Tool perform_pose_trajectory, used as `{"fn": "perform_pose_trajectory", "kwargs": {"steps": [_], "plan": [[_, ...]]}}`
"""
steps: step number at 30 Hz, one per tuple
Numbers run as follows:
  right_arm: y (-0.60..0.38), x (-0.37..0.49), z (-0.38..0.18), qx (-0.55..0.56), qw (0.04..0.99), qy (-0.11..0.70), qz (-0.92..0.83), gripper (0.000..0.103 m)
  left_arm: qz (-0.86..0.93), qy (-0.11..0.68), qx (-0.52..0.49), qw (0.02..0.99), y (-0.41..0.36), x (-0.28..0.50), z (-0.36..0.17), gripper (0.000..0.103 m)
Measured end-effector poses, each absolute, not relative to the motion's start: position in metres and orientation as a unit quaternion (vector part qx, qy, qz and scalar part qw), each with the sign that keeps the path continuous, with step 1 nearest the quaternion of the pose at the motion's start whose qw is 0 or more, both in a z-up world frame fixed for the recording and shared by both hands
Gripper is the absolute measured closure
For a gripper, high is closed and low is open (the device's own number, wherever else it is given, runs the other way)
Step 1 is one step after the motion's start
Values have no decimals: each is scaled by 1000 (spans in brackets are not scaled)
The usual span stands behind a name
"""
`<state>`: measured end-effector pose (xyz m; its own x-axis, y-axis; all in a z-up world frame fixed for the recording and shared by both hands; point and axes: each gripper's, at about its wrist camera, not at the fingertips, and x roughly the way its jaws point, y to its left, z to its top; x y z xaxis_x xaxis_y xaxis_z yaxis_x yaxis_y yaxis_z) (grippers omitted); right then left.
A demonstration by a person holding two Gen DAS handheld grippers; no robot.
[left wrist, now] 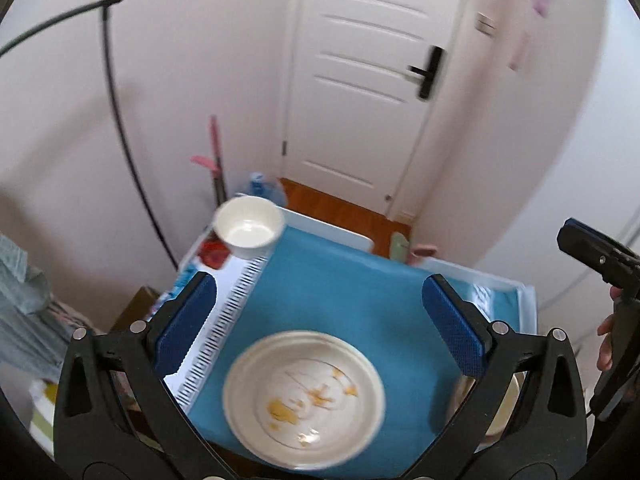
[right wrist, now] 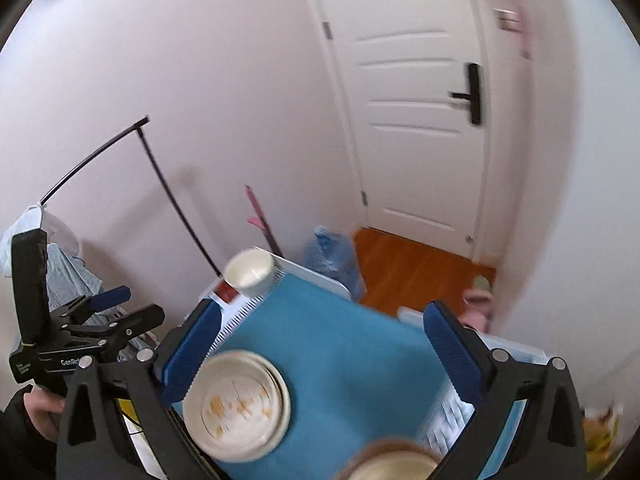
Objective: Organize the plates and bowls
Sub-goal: 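Open the right gripper and move to the white bowl, then grasp the white bowl rim and lower it into the cream bowl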
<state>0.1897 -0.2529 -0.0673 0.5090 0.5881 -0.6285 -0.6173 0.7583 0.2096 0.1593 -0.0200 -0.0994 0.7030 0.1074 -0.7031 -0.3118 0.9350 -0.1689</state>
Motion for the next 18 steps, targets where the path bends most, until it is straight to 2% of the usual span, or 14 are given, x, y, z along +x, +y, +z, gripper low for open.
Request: {"fn": "perform_pose_trajectory", "kwargs": {"steps": [6,10,12,14,16,17,18], "plan": [[-176,237,-85,-38,841,401,361,2,143,385,-182,894,55,188,-121,1],[-113,279,-121,-54,814,444,369,2,142,411,-220,873,102,217,-156,1],[-84,298,-145,-57,794,476,373,2,143,429,-239,859,122,235,-179,6],[-59,313,-170,-63,779,501,372,2,139,445,-257,846,139,250,-203,21],[-33,331,-203,-64,760,527,376,3,132,462,-274,833,151,268,-232,28],[-27,337,-215,-60,754,536,375,5,130,468,-278,829,158,275,-245,35],[-20,343,-228,-55,745,547,377,15,128,475,-280,824,161,282,-255,39]]}}
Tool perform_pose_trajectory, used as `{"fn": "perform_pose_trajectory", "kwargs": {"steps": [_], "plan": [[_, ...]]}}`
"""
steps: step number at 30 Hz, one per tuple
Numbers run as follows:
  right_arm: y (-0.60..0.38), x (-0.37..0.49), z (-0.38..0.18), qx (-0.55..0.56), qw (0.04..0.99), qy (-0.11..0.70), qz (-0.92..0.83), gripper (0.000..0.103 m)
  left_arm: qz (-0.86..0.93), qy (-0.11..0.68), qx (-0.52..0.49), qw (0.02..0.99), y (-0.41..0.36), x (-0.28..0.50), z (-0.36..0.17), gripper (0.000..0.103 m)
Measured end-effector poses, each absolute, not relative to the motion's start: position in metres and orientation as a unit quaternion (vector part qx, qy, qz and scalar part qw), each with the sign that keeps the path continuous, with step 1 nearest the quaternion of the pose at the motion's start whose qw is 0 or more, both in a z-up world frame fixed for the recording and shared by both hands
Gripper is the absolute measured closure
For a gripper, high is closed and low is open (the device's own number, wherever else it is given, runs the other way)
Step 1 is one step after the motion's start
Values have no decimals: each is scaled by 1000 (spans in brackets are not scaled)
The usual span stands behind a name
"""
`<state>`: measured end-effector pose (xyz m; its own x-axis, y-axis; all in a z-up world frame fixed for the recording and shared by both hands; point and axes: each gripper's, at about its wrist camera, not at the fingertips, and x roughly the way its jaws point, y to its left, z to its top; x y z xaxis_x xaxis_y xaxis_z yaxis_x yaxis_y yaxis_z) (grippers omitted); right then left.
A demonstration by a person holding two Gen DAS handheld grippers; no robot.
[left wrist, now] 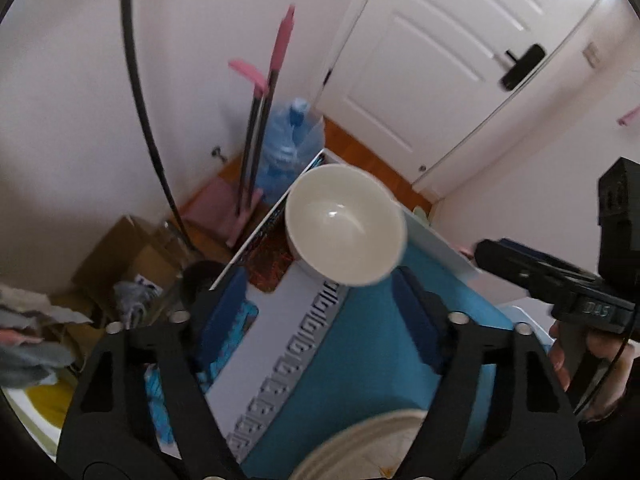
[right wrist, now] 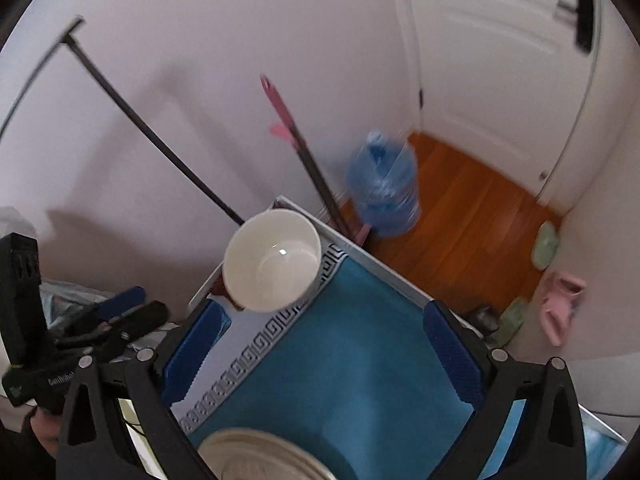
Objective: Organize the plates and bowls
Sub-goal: 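Grasp the white bowl rim and lower it into the cream bowl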
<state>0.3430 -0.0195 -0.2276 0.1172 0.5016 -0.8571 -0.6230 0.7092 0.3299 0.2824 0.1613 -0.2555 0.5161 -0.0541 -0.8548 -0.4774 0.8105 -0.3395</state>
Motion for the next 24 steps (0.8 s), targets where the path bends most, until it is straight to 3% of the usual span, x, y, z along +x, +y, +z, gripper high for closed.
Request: {"fn": "perform_pose_trajectory", "kwargs": {"steps": [3,10,12,18,24], "plan": [[1,356,-263,-47,722,573,384,42,118,494,-285,813,173,305,-287,52],[22,371,-308,-28,700,603,382,68,99,518,-285,800,182,333,-326,76],[25,373,-311,-30,700,602,382,72,98,519,-287,799,186,336,-332,82],[33,373,-311,-35,698,599,392,86,99,521,-274,802,186,341,-335,83],[37,372,-311,-46,703,593,390,86,104,525,-256,805,182,342,-331,83]]}}
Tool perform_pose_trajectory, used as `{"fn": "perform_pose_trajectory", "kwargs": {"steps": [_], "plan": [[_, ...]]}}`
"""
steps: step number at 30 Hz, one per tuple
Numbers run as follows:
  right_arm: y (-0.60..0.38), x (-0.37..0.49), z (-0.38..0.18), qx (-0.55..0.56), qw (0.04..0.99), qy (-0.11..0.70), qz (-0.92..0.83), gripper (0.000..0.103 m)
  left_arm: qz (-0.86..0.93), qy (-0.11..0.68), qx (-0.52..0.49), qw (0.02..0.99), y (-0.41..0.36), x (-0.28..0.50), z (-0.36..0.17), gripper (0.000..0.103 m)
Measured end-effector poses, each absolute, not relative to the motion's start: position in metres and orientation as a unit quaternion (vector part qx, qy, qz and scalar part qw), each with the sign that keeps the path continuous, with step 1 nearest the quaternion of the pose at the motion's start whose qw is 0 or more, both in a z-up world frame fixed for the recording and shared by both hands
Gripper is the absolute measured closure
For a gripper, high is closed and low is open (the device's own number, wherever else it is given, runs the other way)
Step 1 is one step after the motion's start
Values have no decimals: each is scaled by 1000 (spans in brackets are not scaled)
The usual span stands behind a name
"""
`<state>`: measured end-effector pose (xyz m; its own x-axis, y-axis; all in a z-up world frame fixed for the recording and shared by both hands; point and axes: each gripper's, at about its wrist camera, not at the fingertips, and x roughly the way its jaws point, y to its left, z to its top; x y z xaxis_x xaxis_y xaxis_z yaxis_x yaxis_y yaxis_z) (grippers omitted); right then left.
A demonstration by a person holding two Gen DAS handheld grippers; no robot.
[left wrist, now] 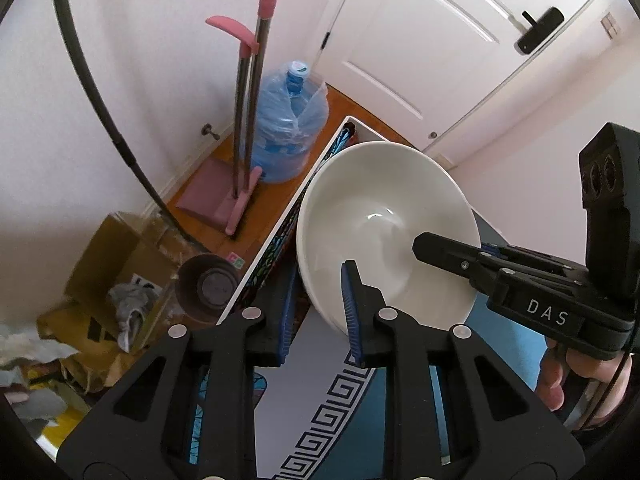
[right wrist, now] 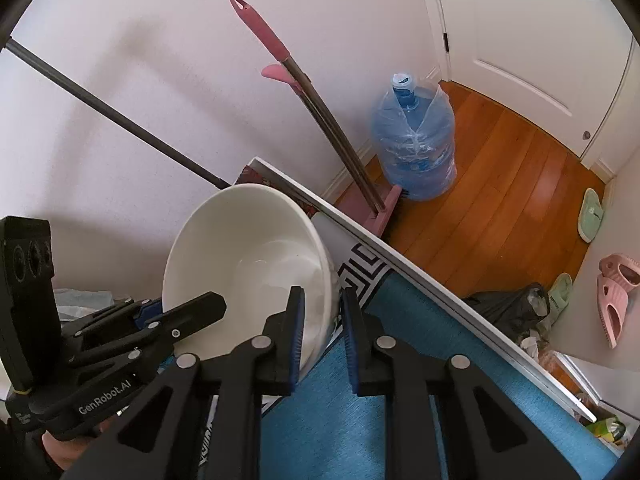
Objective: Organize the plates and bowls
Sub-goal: 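Grasp the white bowl rim and lower it into the cream bowl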
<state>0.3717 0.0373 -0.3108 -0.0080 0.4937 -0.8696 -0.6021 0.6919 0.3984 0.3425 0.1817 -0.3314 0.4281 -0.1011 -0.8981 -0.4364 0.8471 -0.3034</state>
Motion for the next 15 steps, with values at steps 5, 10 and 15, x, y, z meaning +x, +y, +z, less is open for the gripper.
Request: {"fn": "perform_pose_trajectory", "kwargs": {"steps": [5,10,15], "plan": [[36,369,-308,-46,707,589,389,86,105,526,-246,807,179,343,-329,84],[31,366,-301,-42,714,581,388,86,104,521,-234,814,171,340,-317,84],[15,358,-281,-31,727,566,388,86,100,509,-222,826,156,332,-293,84]]}}
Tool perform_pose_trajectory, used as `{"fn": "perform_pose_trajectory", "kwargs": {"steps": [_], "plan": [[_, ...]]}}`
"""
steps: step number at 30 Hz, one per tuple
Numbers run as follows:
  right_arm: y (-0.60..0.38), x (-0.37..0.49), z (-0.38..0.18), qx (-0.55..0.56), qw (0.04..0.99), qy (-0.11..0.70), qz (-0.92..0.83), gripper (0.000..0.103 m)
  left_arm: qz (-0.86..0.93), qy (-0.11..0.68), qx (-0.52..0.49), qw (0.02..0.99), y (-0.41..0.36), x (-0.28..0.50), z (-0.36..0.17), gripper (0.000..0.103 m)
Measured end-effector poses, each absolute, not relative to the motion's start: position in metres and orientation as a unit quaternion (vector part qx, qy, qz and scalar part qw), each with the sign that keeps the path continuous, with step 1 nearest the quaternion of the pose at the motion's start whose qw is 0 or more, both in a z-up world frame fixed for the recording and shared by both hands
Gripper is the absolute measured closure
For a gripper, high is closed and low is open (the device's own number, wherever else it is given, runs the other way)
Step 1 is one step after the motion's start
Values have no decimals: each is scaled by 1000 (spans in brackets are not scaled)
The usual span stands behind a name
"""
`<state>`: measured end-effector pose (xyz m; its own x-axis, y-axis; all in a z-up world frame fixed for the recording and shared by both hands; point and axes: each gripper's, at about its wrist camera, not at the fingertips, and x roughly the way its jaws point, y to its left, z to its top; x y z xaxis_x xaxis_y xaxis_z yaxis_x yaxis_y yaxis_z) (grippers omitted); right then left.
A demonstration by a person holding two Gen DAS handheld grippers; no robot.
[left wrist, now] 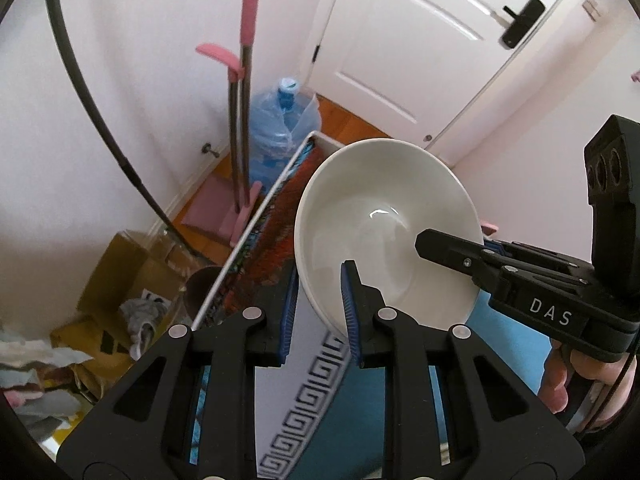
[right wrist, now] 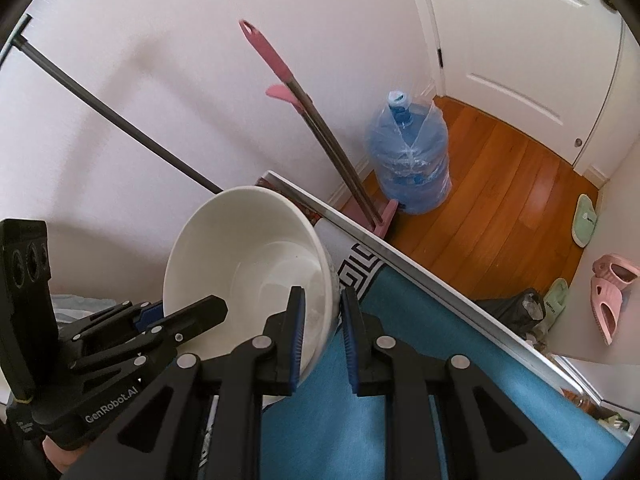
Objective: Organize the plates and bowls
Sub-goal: 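Grasp the white bowl rim and lower it into the cream bowl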
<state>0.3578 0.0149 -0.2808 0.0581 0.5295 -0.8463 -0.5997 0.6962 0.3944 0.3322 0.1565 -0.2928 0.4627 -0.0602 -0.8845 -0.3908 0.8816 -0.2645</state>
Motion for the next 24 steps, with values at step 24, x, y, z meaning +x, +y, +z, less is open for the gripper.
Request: {"fn": "perform_pose_trajectory", "kwargs": {"steps": [24], "plan": [[-275,179,-144,20,827,484,287,86,-53,463,-144,873,-136,208,-162,84]]}}
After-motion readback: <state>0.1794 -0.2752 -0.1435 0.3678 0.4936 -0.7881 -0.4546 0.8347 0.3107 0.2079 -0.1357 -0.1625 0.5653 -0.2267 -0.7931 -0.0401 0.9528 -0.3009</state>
